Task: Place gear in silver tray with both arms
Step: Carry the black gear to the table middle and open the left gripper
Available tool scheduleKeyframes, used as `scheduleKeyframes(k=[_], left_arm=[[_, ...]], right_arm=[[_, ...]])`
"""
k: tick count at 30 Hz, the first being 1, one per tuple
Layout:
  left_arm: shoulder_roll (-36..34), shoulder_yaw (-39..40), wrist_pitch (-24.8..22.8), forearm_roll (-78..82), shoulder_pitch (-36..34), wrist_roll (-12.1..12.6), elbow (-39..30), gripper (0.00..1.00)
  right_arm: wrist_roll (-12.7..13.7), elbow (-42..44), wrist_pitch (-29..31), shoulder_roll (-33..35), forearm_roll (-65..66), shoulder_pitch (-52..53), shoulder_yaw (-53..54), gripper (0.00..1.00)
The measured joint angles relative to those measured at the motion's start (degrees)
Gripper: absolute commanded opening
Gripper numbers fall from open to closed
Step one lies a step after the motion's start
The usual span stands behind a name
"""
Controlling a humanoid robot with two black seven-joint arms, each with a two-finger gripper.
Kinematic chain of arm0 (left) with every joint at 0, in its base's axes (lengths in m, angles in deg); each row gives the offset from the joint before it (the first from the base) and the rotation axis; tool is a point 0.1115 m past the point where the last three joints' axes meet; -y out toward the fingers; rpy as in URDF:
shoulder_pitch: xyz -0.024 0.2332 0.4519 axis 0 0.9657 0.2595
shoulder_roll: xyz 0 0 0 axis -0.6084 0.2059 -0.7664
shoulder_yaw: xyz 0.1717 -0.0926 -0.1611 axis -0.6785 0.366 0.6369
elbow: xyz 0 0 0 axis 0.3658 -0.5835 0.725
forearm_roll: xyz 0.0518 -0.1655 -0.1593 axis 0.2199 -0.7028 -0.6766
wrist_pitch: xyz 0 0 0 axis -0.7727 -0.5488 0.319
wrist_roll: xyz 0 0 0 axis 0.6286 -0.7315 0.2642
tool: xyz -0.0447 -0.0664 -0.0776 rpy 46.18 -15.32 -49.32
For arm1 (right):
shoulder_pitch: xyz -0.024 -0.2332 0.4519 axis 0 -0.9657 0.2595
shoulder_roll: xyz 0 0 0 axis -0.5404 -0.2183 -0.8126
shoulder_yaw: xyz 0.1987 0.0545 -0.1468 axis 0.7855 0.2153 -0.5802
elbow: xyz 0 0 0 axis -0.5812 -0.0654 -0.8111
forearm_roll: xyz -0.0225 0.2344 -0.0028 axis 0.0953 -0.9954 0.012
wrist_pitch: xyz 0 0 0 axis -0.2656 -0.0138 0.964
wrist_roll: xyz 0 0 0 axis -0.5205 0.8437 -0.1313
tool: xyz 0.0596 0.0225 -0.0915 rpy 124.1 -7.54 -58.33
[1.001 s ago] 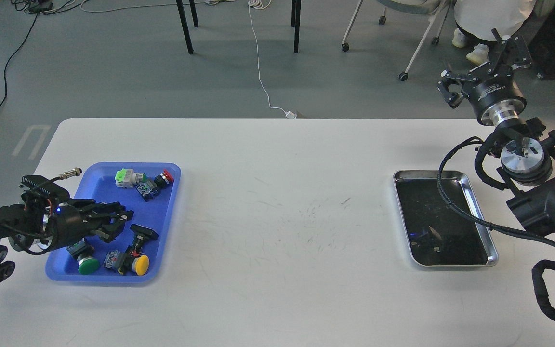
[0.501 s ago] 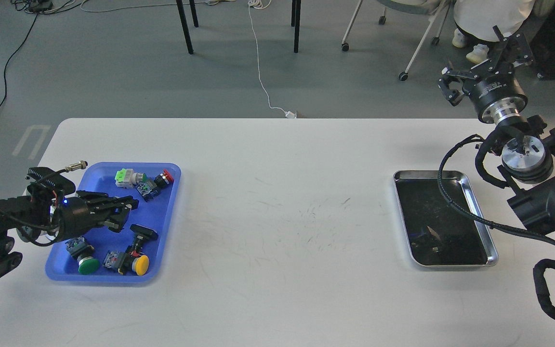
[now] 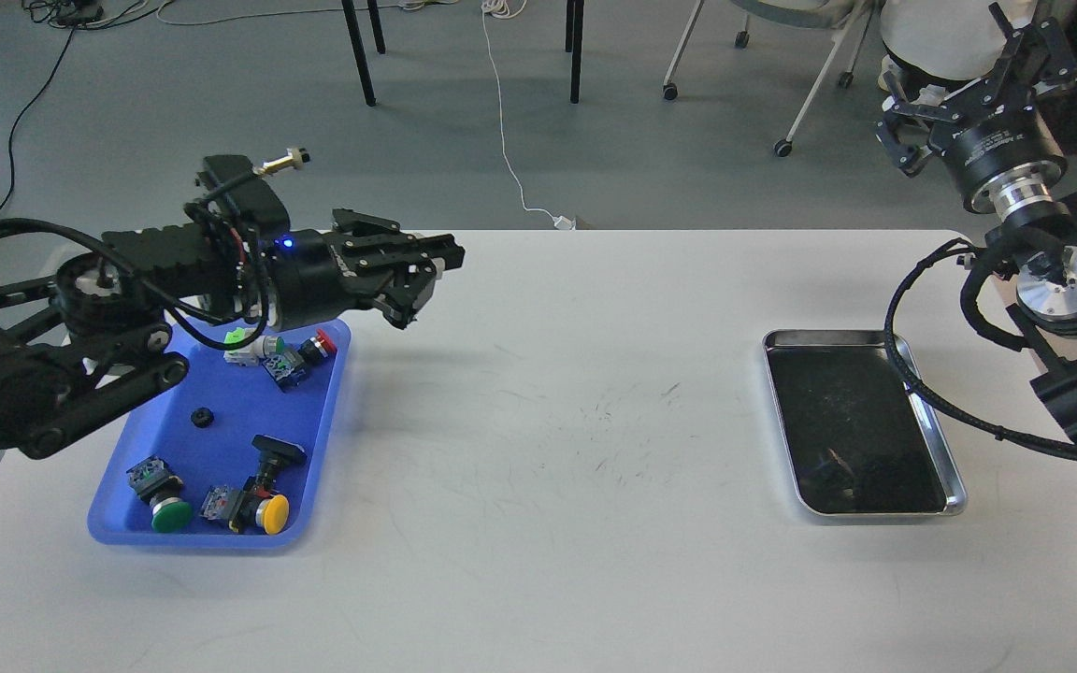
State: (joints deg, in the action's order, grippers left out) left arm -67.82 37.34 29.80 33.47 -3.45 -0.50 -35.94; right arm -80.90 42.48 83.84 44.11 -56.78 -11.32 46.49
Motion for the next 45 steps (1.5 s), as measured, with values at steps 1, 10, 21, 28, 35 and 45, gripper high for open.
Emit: scheduleKeyframes(k=[1,10,21,28,35,45], left_arm=[[2.5,-0.9,-0.1,3.6,-0.2,0.3,0.6,0.12],[21.1,-5.3,-2.2,17.0,0.1,3.9,5.0,0.12],[35.1,-11.1,-3.2,17.1,-2.7,6.5,15.0,0.13],[36.6,-13.6,-3.2,17.1,-2.5,6.6,24.2,0.13],[36.6,-13.7,-3.2,17.1,-2.4,6.6,28.5,0.15],[36.6,-16.8,-2.4,17.1,0.4,6.5,27.7,0.16]], right_arm=[[0.0,0.0,0.0,0.3,0.0,0.0,0.0,0.99],[0.0,-1.0,0.1,0.9,0.0,0.0,0.4,0.99],[0.0,-1.2,-0.1,0.9,0.0,0.0,0.4,0.99],[0.0,-1.1,-0.1,0.9,0.0,0.0,0.4,0.99],[0.0,-1.1,-0.2,0.6,0.0,-0.1,0.3,0.99],[0.0,-1.1,-0.2,0.6,0.0,0.0,0.2,0.99]])
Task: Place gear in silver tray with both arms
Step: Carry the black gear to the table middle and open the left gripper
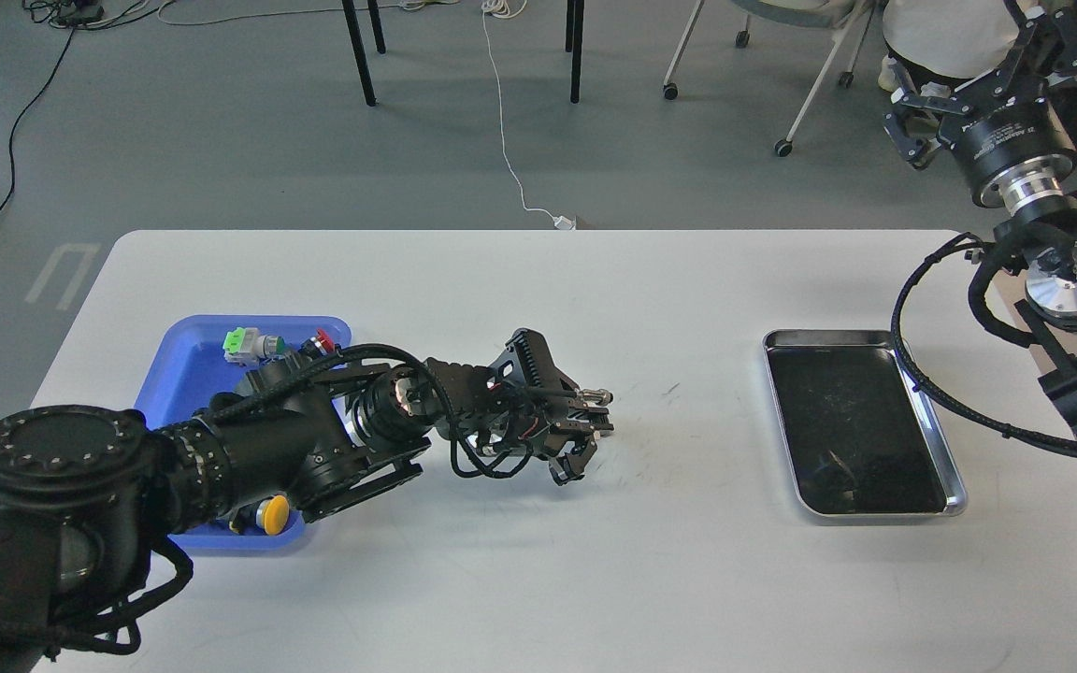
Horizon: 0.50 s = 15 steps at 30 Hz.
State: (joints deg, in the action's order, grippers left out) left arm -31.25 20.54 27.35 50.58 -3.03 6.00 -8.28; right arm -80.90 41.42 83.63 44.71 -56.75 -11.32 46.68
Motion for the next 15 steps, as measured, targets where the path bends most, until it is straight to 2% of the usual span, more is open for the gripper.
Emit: scheduleKeyframes(k=[3,5,8,9,12,15], left_arm=[[0.0,0.0,0.2,0.0,0.1,0.0,-0.2,0.19],[0.0,0.1,0.5,0.0,0.1,-0.1,-0.4,0.26],[0.0,0.2,1.4,0.0,0.1,-0.1,-0.4,0.58],[0.0,0.2,1.6,0.0,0.1,-0.1,-0.5,0.65],[0.0,0.4,2.7,0.0,0.1,0.0,-0.6,0.73],[0.0,0.9,4.0,0.0,-0.2,-0.1,-1.1,0.77]], right_arm=[[0.0,0.0,0.0,-0.2,0.0,0.0,0.0,0.99],[0.0,0.0,0.0,-0.3,0.0,0.0,0.0,0.99],[0.0,0.1,0.0,-0.3,0.0,0.0,-0.1,0.99],[0.0,0.1,0.0,-0.3,0.0,0.0,-0.1,0.99],[0.0,0.1,0.0,-0.3,0.0,0.0,-0.1,0.99],[0.0,0.1,0.0,-0.3,0.0,0.0,-0.1,0.99]])
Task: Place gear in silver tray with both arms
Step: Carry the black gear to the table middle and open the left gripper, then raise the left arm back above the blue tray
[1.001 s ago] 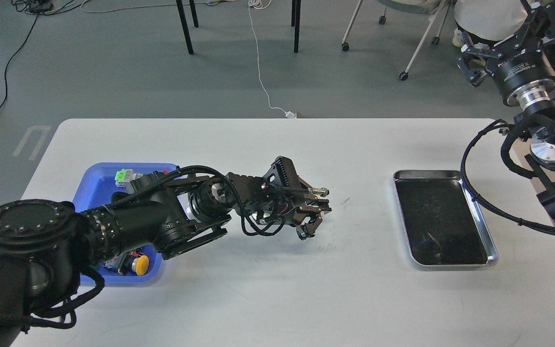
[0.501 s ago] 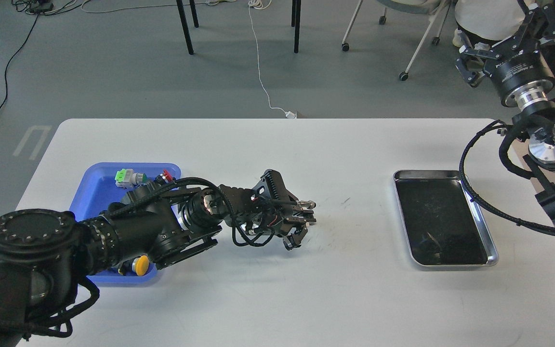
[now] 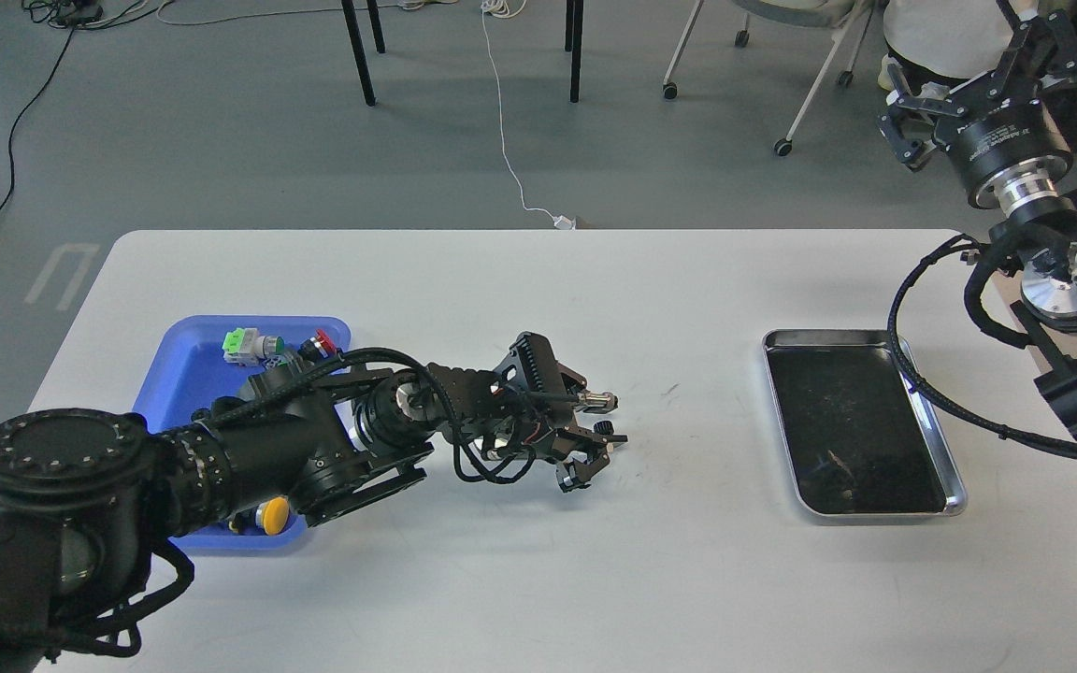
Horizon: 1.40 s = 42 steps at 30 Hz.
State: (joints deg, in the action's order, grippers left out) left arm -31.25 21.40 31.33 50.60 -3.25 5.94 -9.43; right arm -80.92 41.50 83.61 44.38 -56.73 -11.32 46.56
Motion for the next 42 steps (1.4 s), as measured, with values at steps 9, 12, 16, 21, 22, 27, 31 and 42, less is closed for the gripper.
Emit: scheduleKeyframes(k=[9,12,16,21,22,27,31,42], left_arm=[[0.0,8.5,0.3,-25.6,-4.0,-0.8,-4.0,0.80],[-2.5,9.2,0.2,-38.0,-5.3,-2.0,-4.2,0.80],[-8.3,9.3,0.2,-51.7,-5.6,-2.5,-3.3,0.80],[-14.6,11.7,-0.2,-67.2,-5.3,-3.1,-2.0,0.88],[-15.6,12.3,-0.5,-70.5,-4.9,-3.2,-1.9,0.90],[-19.7,18.1,-2.7,-89.3,-2.2,-3.2,-2.0,0.96],[-22.7,25.2,-9.0,-105.5,-0.2,-2.9,-2.1,0.97],[-27.8,41.5,-22.7,-127.8,9.4,-2.5,-2.1,0.98]], right_arm=[[0.0,-0.3,0.3,1.0,0.5,0.7,-0.3,0.99],[0.0,-1.1,0.5,2.7,1.0,1.3,-1.4,0.99],[0.0,-1.8,0.7,4.9,1.2,4.2,-5.8,0.99],[-0.7,-1.9,0.9,5.2,8.3,10.0,-16.0,0.99],[-1.1,-1.9,0.9,5.2,10.6,11.4,-18.1,0.99],[-2.7,-3.6,0.9,4.6,17.4,17.8,-29.2,0.99],[-4.2,-6.7,0.9,4.6,21.8,24.0,-39.6,0.98],[-4.7,-12.7,0.9,-1.1,48.3,38.2,-62.5,0.98]])
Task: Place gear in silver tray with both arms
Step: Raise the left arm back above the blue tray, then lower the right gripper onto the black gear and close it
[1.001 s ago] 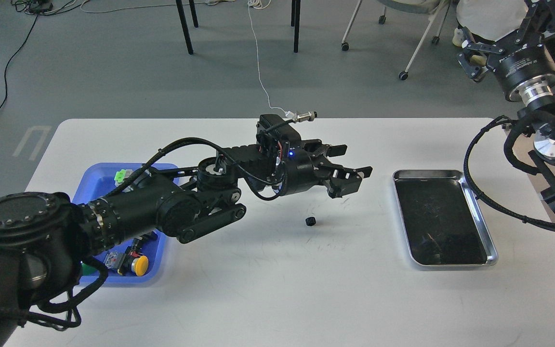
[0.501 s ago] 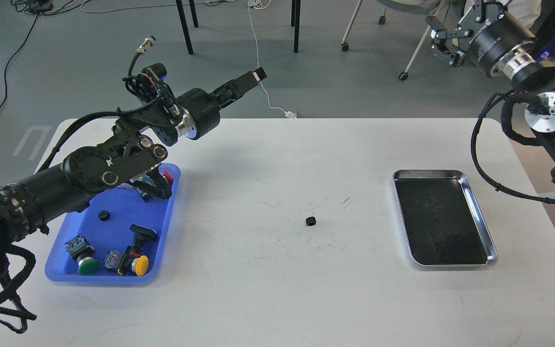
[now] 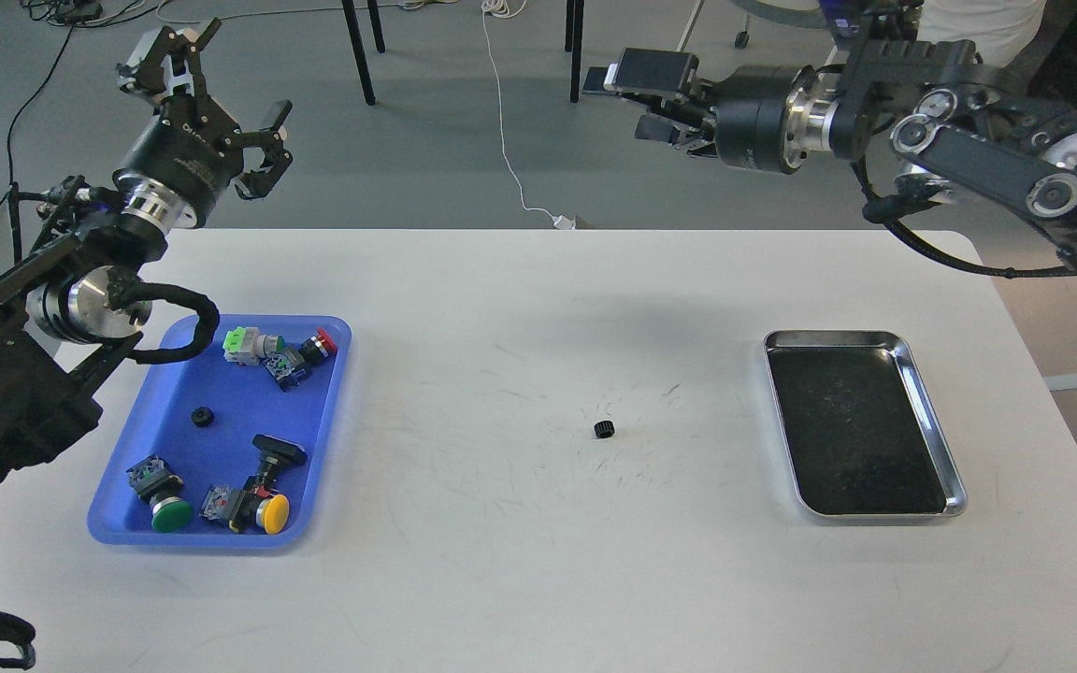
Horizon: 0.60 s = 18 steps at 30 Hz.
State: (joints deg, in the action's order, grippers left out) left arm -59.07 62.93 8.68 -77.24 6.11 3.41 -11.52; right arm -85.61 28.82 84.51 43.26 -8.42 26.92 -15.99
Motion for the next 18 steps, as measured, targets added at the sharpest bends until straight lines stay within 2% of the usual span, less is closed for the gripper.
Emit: scheduleKeyframes(k=[3,5,13,18], left_arm=[[-0.1,2.1,-0.3,-0.6,1.5,0.0,-0.3,0.98],[-0.1,2.6,-0.4,-0.7,2.0,0.0,-0.6,0.98],[-0.1,3.1,-0.5,-0.8,2.4,0.0,-0.9,0.98],[-0.1,3.4,-0.7,-0.8,2.4,-0.1,-1.0,0.98]], right_arm=[[-0.1,-0.4,0.0,-3.6,7.9,2.1,-5.5,0.98],[-1.0,-0.5,-0.1,-6.4,13.8,3.3,-8.8,0.98],[-10.7,0.2,-0.9,-16.6,31.6,5.9,-21.7,0.94],[-11.7,0.9,-4.6,-20.0,38.2,5.1,-28.7,0.93]])
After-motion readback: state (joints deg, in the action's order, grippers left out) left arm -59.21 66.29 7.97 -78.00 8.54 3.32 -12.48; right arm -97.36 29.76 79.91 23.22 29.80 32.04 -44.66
